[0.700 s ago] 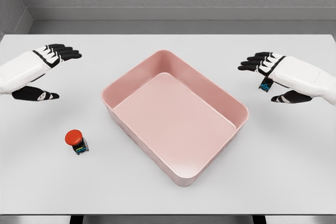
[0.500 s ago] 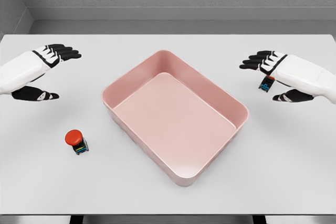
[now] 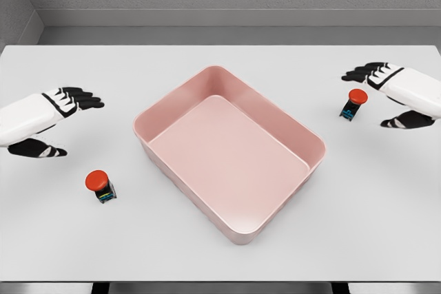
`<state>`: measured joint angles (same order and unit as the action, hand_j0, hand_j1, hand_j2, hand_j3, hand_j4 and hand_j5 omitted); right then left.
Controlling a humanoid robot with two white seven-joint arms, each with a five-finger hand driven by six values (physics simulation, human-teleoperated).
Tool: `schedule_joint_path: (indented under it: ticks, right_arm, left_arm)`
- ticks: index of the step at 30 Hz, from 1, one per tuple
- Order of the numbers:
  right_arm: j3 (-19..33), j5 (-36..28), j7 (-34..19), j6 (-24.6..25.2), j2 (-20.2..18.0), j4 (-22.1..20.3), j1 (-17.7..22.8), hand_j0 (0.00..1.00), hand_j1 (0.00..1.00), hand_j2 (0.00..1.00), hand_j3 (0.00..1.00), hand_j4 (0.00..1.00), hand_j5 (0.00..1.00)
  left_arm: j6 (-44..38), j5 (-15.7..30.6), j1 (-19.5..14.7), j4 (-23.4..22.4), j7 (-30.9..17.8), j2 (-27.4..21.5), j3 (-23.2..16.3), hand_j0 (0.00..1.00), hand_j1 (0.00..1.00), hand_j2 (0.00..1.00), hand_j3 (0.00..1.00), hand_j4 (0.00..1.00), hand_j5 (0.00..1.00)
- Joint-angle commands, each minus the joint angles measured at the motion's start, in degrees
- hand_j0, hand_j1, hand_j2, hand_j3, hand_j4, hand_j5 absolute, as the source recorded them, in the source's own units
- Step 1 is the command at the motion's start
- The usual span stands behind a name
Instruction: Put the industrial switch in the basket with both arms
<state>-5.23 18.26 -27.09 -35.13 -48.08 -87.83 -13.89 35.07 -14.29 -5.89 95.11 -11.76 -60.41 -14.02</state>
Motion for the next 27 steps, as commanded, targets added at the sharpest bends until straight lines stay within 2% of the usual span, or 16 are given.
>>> schedule_joint_path:
  ticks: [1, 2, 4, 7, 11, 13, 15, 20, 22, 27]
  right_arm:
    - [0.0, -0.2, 0.0, 0.1, -0.1, 3.5, -0.1, 1.0, 1.0, 1.0, 1.0, 1.0, 1.0]
    - [0.0, -0.2, 0.0, 0.1, -0.2, 4.9, -0.2, 1.0, 1.0, 1.0, 1.0, 1.0, 1.0]
    - [-0.1, -0.2, 0.1, 0.1, -1.9, 4.9, -0.1, 1.0, 1.0, 1.0, 1.0, 1.0, 1.0]
    - [-0.7, 2.1, 0.2, 0.1, -2.1, 4.6, -0.6, 1.0, 1.0, 1.0, 1.0, 1.0, 1.0]
    - [-0.8, 2.0, 0.1, 0.1, -2.2, 4.6, -0.7, 1.0, 1.0, 1.0, 1.0, 1.0, 1.0]
    - [-0.7, 1.2, 0.5, 0.1, -4.1, 4.5, -0.2, 1.0, 1.0, 1.0, 1.0, 1.0, 1.0]
    - [-0.9, 1.8, 0.4, 0.1, -3.5, 4.8, 0.4, 1.0, 1.0, 1.0, 1.0, 1.0, 1.0]
    - [-3.6, 5.6, 0.5, 0.1, -3.2, 4.2, -3.0, 1.0, 1.0, 1.0, 1.0, 1.0, 1.0]
    - [-6.5, 5.6, 0.5, 0.1, -2.6, 4.4, -5.4, 1.0, 1.0, 1.0, 1.0, 1.0, 1.0]
    - [-8.6, 5.2, 0.5, 0.1, -2.5, 4.1, -6.2, 1.0, 1.0, 1.0, 1.0, 1.0, 1.0]
  left_arm:
    - [-0.1, 0.4, 0.0, 0.7, -0.2, -1.4, 0.1, 1.0, 1.0, 1.0, 1.0, 1.0, 1.0]
    - [-0.1, 0.4, 0.1, 0.7, -0.2, -1.7, 0.0, 1.0, 1.0, 1.0, 1.0, 1.0, 1.0]
    - [-0.1, 0.4, 1.8, 0.7, -0.3, -2.7, 0.1, 1.0, 1.0, 1.0, 1.0, 1.0, 1.0]
    - [-0.1, 0.0, 3.0, 0.8, -0.4, -3.5, 0.0, 1.0, 1.0, 1.0, 1.0, 1.0, 1.0]
    - [-0.1, -0.9, 4.1, 2.1, -1.5, -3.7, 0.0, 1.0, 1.0, 1.0, 1.0, 1.0, 1.0]
    - [-0.1, -1.8, 4.6, 3.1, -1.5, -3.7, 0.0, 1.0, 1.0, 1.0, 1.0, 1.0, 1.0]
    - [-0.1, -2.5, 5.1, 3.3, -1.5, -3.7, -0.1, 1.0, 1.0, 1.0, 1.0, 1.0, 1.0]
    - [-0.1, -3.7, 5.3, 3.9, -1.5, -3.6, -0.7, 1.0, 1.0, 1.0, 1.0, 1.0, 1.0]
    - [-0.1, -4.2, 5.4, 4.2, -1.5, -3.5, -0.7, 1.0, 1.0, 1.0, 1.0, 1.0, 1.0]
    - [-0.1, -5.7, 5.4, 4.6, -1.5, -3.0, -1.0, 1.0, 1.0, 1.0, 1.0, 1.0, 1.0]
